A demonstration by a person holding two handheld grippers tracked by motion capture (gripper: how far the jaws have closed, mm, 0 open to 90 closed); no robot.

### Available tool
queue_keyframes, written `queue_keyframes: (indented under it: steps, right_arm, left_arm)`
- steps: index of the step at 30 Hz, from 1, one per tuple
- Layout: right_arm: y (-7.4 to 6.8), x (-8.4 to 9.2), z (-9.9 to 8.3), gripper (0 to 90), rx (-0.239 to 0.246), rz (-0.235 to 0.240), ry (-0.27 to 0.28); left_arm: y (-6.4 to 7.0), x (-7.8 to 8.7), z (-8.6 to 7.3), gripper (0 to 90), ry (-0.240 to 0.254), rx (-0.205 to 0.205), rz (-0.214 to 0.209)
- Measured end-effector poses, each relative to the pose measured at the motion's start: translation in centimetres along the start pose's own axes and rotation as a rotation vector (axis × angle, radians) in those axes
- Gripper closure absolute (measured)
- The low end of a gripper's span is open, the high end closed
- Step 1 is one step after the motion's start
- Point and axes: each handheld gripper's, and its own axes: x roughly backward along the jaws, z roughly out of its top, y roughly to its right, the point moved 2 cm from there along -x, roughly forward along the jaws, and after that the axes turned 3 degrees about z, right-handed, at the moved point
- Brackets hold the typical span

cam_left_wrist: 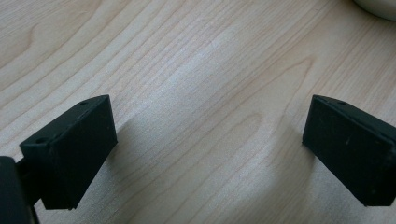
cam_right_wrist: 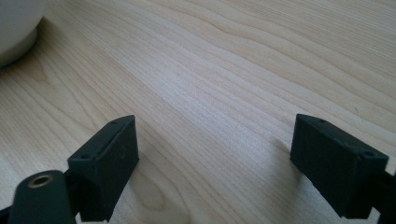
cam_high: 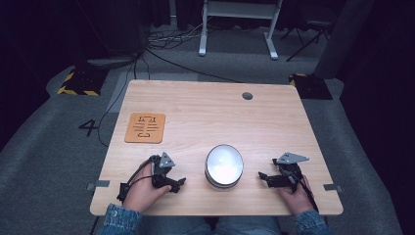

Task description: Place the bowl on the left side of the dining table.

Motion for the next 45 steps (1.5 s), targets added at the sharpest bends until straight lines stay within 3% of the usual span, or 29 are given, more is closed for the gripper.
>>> queue_keyframes:
  steps: [19,23,25,26,28,32,37,40,45]
  right_arm:
    - [0.0,0.0,0.0,15.0,0.0,0.0,0.0]
    - [0.0,0.0,0.0,15.0,0.0,0.0,0.0]
    - [0.0,0.0,0.0,15.0,0.0,0.0,0.0]
    - [0.0,0.0,0.0,15.0,0.0,0.0,0.0]
    - [0.0,0.0,0.0,15.0,0.0,0.0,0.0]
    - [0.0,0.0,0.0,15.0,0.0,0.0,0.0]
    - [0.0,0.0,0.0,15.0,0.0,0.0,0.0]
    - [0.0,0.0,0.0,15.0,-0.002,0.0,0.002]
    - [0.1,0.1,-0.1,15.0,0.006,-0.003,0.0]
  left_arm:
    - [0.0,0.0,0.0,3.9,0.011,-0.001,0.008]
    - [0.1,0.2,0.1,8.8,0.01,-0.006,0.0]
    - [0.2,0.5,0.3,18.8,-0.002,-0.015,0.005]
    - [0.5,0.8,0.4,21.5,-0.037,0.015,-0.013]
    - [0.7,1.0,0.5,25.1,-0.043,0.034,-0.041]
    - [1.1,1.4,0.8,26.2,-0.073,0.04,-0.051]
    - [1.3,2.2,1.4,26.3,-0.061,0.032,-0.035]
    - [1.6,3.2,2.0,29.2,-0.056,0.062,-0.036]
    - [1.9,4.2,2.7,29.2,-0.044,0.068,-0.041]
